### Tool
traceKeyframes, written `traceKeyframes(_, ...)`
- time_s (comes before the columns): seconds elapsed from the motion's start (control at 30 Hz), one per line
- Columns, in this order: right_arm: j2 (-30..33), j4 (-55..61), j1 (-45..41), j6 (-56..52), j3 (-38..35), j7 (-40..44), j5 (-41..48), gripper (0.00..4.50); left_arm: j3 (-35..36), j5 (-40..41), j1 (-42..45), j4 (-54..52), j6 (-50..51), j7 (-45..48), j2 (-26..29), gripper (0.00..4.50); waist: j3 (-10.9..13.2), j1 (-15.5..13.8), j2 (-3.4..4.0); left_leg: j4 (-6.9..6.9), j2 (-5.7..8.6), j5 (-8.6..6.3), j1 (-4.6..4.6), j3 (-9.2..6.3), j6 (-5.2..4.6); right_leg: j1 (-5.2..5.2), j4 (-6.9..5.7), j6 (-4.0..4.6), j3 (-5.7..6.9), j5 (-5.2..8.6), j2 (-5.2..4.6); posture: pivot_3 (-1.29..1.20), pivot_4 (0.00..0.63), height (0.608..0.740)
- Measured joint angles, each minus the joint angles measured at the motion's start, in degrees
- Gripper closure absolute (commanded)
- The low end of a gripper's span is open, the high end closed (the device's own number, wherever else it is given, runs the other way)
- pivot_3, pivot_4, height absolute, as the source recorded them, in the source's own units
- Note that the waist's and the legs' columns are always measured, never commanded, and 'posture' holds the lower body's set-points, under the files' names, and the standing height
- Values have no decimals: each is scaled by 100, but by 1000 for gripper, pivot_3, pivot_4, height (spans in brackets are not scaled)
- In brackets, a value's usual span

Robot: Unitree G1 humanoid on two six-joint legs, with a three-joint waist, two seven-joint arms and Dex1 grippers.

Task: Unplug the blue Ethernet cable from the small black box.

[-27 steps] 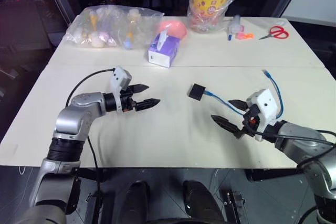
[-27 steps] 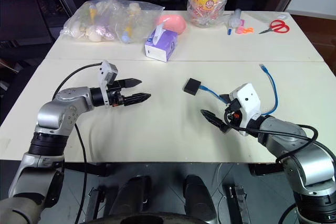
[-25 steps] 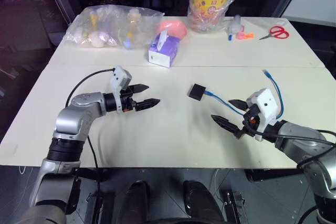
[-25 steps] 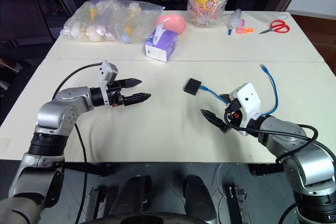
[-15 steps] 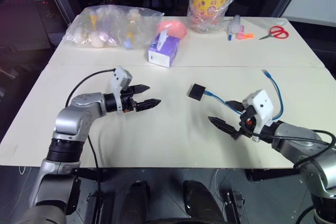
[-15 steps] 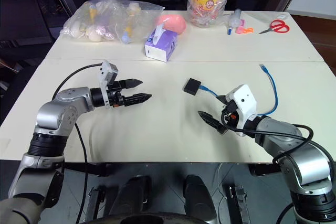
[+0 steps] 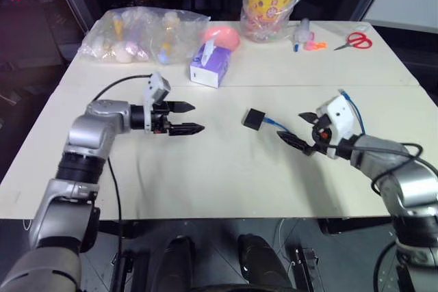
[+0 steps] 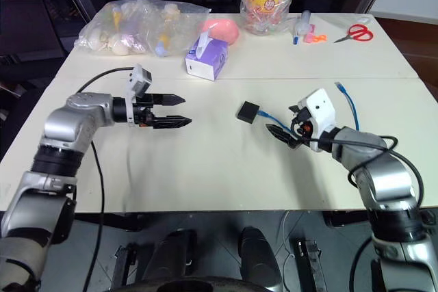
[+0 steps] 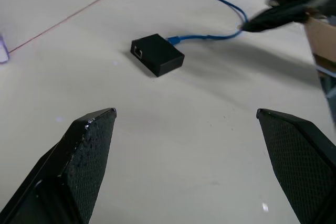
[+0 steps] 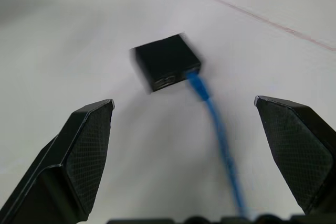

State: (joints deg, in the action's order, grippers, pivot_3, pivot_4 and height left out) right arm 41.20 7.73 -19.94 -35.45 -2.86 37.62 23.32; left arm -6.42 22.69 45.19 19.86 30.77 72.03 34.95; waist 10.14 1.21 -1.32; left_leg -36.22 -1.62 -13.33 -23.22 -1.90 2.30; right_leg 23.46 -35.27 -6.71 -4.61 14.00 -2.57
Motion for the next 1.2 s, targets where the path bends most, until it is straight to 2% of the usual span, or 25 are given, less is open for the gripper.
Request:
traceKeyframes(0.17, -328, -1953, -1012, 780, 692, 532, -662, 0, -17, -132, 373, 378, -265, 479, 116, 42, 1, -2, 0, 6, 0, 0, -8, 1, 0, 6, 1, -25, 0, -11, -1, 0, 150, 740)
traceKeyframes(0.37, -1049, -4388, -2272, 1725, 1179, 1163, -1308, 0, 150, -97, 237, 14, -226, 224, 94, 42, 2, 49, 1, 5, 0, 0, -5, -2, 0, 8, -16, -28, 1, -12, -1, 0, 150, 740)
traceKeyframes(0.47, -1236, -5202, -2663, 2111, 1172, 1319, -1462, 895, 223, -97, 17, -76, -227, 35, 99, 0, 2, 131, 1, 5, 0, 0, 4, -4, 1, 1, -21, -27, 2, -13, -1, 0, 150, 740)
traceKeyframes(0.63, -1213, -5830, -2863, 2597, 1134, 1590, -1705, 3422, 291, -76, -224, -256, -118, -136, 96, 0, 1, 141, 0, 6, -1, 0, 10, -6, 1, -2, -28, -27, 4, -12, 0, 0, 150, 740)
traceKeyframes(0.7, -1197, -5866, -2862, 2668, 1125, 1749, -1751, 4462, 316, -73, -224, -321, -102, -172, 96, 0, 1, 140, 0, 6, -1, 0, 13, -6, 1, -5, -28, -27, 4, -12, 0, 0, 150, 740)
traceKeyframes(0.83, -1184, -5826, -2807, 2862, 1131, 1829, -1892, 4462, 321, -72, -220, -331, -102, -211, 16, 0, 1, 138, 0, 7, -1, 0, 24, -6, 1, -14, -31, -27, 4, -12, 0, 0, 150, 740)
traceKeyframes(0.9, -1113, -5496, -2583, 3285, 1160, 1625, -2113, 4462, 318, -72, -161, -197, -107, -209, -115, 0, 1, 123, 1, 7, 0, 0, 26, -6, 1, -17, -31, -27, 4, -12, 0, 0, 150, 740)
traceKeyframes(1.03, -820, -3680, -1651, 4698, 1315, 723, -2965, 4462, 738, 385, 388, 728, 273, -231, -736, 0, 4, 103, 2, -4, 6, 1, -10, -8, 2, 16, -44, -35, 4, -8, -5, 0, 150, 740)
traceKeyframes(1.2, -696, -1781, -1241, 4817, 1167, 286, -3214, 4462, 933, 621, 941, 1531, 448, -146, -1245, 0, 4, 151, 1, 5, 6, 1, 5, -9, 3, 16, -58, -34, 1, -7, 0, 0, 150, 740)
